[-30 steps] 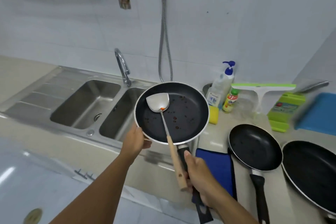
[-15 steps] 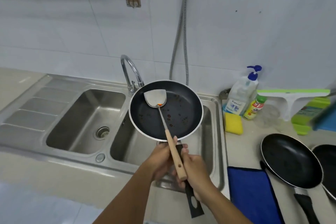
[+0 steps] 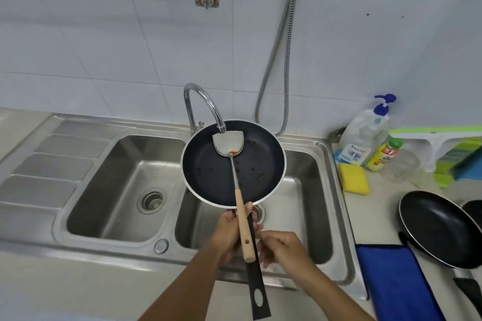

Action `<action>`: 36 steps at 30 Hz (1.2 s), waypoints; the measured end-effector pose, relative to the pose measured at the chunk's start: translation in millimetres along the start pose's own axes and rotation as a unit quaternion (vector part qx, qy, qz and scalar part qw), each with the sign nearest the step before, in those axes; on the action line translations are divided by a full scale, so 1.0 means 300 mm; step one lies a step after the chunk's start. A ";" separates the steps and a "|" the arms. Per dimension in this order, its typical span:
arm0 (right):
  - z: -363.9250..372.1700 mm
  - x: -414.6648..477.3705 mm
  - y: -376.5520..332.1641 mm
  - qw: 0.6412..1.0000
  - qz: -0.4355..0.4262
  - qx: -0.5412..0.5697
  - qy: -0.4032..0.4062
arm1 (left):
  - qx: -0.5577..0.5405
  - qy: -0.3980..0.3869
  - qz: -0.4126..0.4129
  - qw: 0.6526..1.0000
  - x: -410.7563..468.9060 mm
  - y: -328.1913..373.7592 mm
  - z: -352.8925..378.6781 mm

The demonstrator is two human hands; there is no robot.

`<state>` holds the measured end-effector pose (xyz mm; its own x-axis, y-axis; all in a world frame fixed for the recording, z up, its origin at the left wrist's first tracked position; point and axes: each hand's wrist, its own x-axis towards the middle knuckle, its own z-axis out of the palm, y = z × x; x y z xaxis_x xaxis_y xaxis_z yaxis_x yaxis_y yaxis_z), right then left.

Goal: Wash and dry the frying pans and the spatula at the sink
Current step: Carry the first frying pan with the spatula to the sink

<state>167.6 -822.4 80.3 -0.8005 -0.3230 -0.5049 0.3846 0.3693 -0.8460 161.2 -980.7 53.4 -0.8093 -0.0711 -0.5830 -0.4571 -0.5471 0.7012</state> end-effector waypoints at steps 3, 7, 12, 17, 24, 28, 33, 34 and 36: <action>-0.094 0.052 0.017 0.997 0.011 -0.006 0.072 | 0.005 0.002 -0.002 1.000 -0.009 0.014 -0.044; -0.179 0.146 -0.038 0.991 -0.036 -0.022 0.128 | -0.040 -0.005 -0.057 0.998 -0.046 0.055 -0.080; -0.181 0.239 -0.143 0.986 -0.085 -0.043 0.138 | 0.009 0.021 -0.079 0.997 -0.063 0.050 -0.158; -0.088 0.219 -0.239 0.975 -0.148 -0.099 0.135 | -0.021 0.051 -0.077 0.996 -0.066 0.031 -0.171; 0.121 0.148 -0.315 0.949 -0.100 -0.293 -0.068 | 0.007 0.060 -0.053 0.997 -0.077 0.056 -0.176; 0.151 0.140 -0.313 0.943 -0.029 -0.314 -0.108 | -0.011 0.047 -0.054 0.997 -0.072 0.061 -0.206; 0.129 0.127 -0.270 0.984 0.080 -0.122 -0.104 | -0.021 0.048 -0.047 0.998 -0.073 0.071 -0.201; 0.115 0.119 -0.258 0.984 0.093 -0.107 -0.111 | -0.008 0.051 -0.047 0.998 -0.073 0.073 -0.203; 0.079 0.096 -0.234 0.981 0.085 -0.141 -0.099 | 0.005 0.054 -0.044 0.998 -0.069 0.073 -0.205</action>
<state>128.6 -878.3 121.1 -0.6203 -0.3885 -0.6814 0.3404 0.6494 -0.6800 190.7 -1042.7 55.6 -0.7217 -0.1118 -0.6832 -0.5289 -0.5477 0.6483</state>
